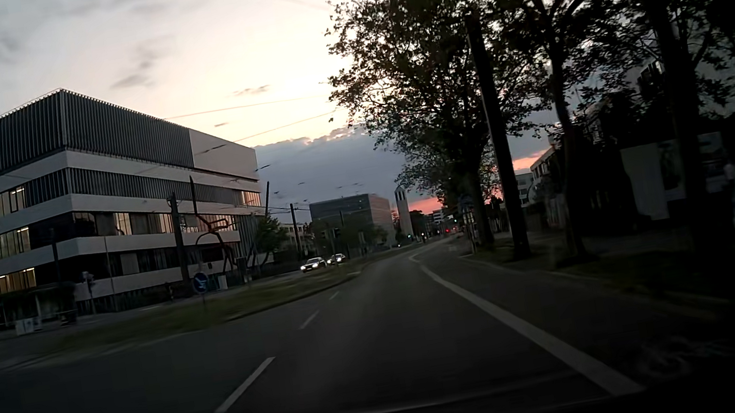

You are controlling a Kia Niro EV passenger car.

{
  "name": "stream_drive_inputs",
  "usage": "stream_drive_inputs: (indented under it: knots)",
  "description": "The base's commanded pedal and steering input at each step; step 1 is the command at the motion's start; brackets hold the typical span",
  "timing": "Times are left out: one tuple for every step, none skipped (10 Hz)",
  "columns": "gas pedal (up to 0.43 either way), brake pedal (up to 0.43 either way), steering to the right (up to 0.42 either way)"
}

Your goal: Follow the waypoints while adhering to traffic rules and regulations

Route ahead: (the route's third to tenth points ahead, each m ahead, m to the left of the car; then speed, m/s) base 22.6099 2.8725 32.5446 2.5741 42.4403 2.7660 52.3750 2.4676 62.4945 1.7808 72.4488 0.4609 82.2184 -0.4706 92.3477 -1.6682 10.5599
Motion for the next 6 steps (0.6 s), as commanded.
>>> stream_drive_inputs:
  knots:
    - [0.157, 0.000, -0.004]
    - [0.157, 0.000, -0.002]
    - [0.157, 0.000, -0.002]
    - [0.157, 0.000, -0.002]
    - [0.157, 0.000, -0.001]
    - [0.157, 0.000, -0.001]
